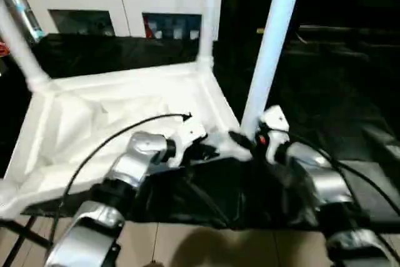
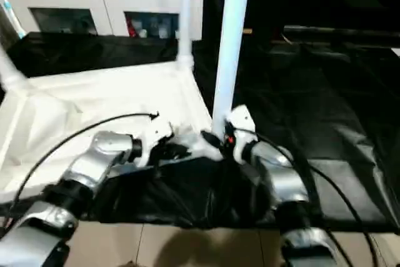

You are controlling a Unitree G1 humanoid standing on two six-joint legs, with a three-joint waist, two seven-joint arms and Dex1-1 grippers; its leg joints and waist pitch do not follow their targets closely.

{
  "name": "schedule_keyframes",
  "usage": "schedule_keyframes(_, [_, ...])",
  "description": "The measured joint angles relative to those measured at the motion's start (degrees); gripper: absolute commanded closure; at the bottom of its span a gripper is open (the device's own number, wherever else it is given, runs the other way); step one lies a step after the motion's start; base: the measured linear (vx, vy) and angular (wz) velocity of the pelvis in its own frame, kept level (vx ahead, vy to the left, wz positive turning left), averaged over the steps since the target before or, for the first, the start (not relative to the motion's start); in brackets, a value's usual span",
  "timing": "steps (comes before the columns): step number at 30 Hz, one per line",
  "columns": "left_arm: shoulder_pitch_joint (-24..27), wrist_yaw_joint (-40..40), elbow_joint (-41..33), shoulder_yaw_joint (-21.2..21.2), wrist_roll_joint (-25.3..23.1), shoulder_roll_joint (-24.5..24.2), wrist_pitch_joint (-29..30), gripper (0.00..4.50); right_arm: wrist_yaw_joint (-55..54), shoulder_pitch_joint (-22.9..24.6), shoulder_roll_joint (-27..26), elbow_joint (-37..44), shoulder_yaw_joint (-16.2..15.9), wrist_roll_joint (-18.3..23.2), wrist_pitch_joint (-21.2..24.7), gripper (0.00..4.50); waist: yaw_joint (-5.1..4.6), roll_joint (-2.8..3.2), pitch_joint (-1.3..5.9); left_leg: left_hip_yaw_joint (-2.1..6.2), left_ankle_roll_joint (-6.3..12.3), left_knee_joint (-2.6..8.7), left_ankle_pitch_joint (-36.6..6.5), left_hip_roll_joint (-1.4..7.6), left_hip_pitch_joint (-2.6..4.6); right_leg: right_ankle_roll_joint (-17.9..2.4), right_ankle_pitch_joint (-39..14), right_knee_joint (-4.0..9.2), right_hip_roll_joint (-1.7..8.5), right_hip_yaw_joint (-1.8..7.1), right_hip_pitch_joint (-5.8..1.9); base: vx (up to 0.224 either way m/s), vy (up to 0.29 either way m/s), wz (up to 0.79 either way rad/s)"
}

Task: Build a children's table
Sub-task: Rotate leg to tighten

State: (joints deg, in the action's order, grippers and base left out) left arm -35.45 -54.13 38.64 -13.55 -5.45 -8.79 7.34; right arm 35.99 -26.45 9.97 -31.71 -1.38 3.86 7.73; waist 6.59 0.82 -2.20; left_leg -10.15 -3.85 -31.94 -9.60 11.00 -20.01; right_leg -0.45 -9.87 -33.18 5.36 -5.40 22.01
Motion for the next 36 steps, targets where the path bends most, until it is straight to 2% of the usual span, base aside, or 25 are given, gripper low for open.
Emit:
schedule_keyframes(3, [-0.12,3.77,0.05,0.16,-0.99,2.01,0.72,4.50,-4.35,-0.85,-1.23,-2.10,1.21,-0.58,-1.49,2.38,-0.02,0.03,0.03,0.00,0.01,0.01,-0.01,-0.02,0.00,0.00,0.00,0.06,0.01,0.01,-0.01,0.000,0.000,0.00])
schedule_keyframes(4, [-0.12,4.55,0.05,0.17,-1.12,2.47,0.90,4.50,-5.09,-1.19,-1.65,-2.69,1.74,-0.59,-1.61,1.93,-0.02,0.08,0.05,0.00,0.01,0.01,-0.01,-0.03,-0.02,0.00,0.00,0.06,0.01,0.01,-0.01,0.000,0.000,0.00])
schedule_keyframes(5, [-0.12,4.95,0.04,0.16,-1.21,2.66,0.94,4.50,-5.45,-1.31,-2.03,-2.92,2.28,-0.46,-1.60,1.80,-0.02,0.09,0.06,0.00,0.01,0.02,-0.01,-0.03,-0.03,0.01,-0.01,0.06,0.01,0.01,-0.01,0.000,0.000,0.00])
schedule_keyframes(11, [-0.03,5.19,-0.12,-0.42,-1.65,2.84,0.50,4.50,-4.79,-0.91,-2.70,-2.47,3.08,0.27,-1.56,1.35,0.00,0.11,0.07,0.00,0.01,0.06,-0.01,-0.03,-0.01,0.02,-0.02,0.08,0.01,0.00,0.00,0.000,0.000,0.00])
schedule_keyframes(14, [0.02,4.53,-0.52,-0.96,-1.70,2.83,0.02,4.50,-1.69,0.55,-0.81,-0.42,2.48,0.26,-1.62,1.02,0.35,0.13,0.06,0.01,0.02,0.08,-0.03,-0.03,-0.06,0.01,-0.01,0.10,0.01,0.00,0.02,0.000,0.000,0.00])
schedule_keyframes(17, [0.06,3.85,-0.81,-1.44,-1.70,2.80,-0.42,4.50,1.50,1.97,1.04,1.47,1.95,0.38,-1.63,1.02,1.01,0.15,0.05,0.01,0.03,0.15,-0.04,-0.03,-0.08,-0.09,0.03,0.10,0.01,-0.01,0.04,0.000,0.000,0.00])
schedule_keyframes(19, [0.10,2.68,-0.99,-2.54,-1.71,2.67,-1.67,4.50,6.21,4.77,5.05,4.99,0.88,1.03,-1.95,1.02,1.93,0.23,0.01,0.01,0.03,0.15,-0.04,-0.02,-0.17,-0.03,-0.02,0.11,0.02,-0.03,0.06,0.000,0.000,0.00])
schedule_keyframes(20, [0.10,2.34,-1.00,-2.70,-1.72,2.54,-2.04,4.50,8.05,5.67,6.42,6.09,0.88,1.48,-2.06,1.02,2.03,0.25,0.01,0.00,0.04,0.15,-0.05,-0.02,-0.18,-0.02,-0.02,0.11,0.02,-0.02,0.06,0.000,0.000,0.00])
schedule_keyframes(22, [0.10,1.84,-0.98,-3.10,-1.72,2.38,-2.77,4.50,12.17,7.63,9.91,7.94,1.29,3.32,-2.22,1.02,2.20,0.30,-0.02,0.00,0.05,0.11,-0.05,-0.02,-0.23,-0.03,-0.02,0.11,0.02,-0.03,0.06,0.000,0.000,0.00])
schedule_keyframes(28, [0.09,1.49,-0.75,-3.21,-1.75,2.18,-4.00,4.50,19.58,12.17,15.64,11.53,3.07,5.86,-2.04,1.02,2.26,0.44,-0.09,0.00,0.06,0.06,-0.04,-0.01,-0.25,-0.01,-0.03,0.11,0.02,-0.03,0.06,0.000,0.000,0.00])
schedule_keyframes(32, [0.07,0.98,-0.69,-3.25,-1.73,1.96,-5.16,4.50,23.06,16.17,18.37,13.93,3.09,7.82,-1.20,1.02,2.29,0.63,-0.12,0.01,0.07,0.06,-0.04,-0.01,-0.40,-0.02,-0.02,0.10,0.02,-0.06,0.18,0.000,0.000,0.00])
schedule_keyframes(36, [0.07,0.83,-0.66,-3.42,-1.73,1.71,-6.21,4.50,24.54,18.02,19.49,16.34,3.14,9.27,0.50,1.02,2.33,0.86,-0.07,0.03,0.08,0.02,-0.03,0.00,-0.55,-0.02,-0.02,0.07,0.02,-0.08,0.32,0.000,0.000,0.00])
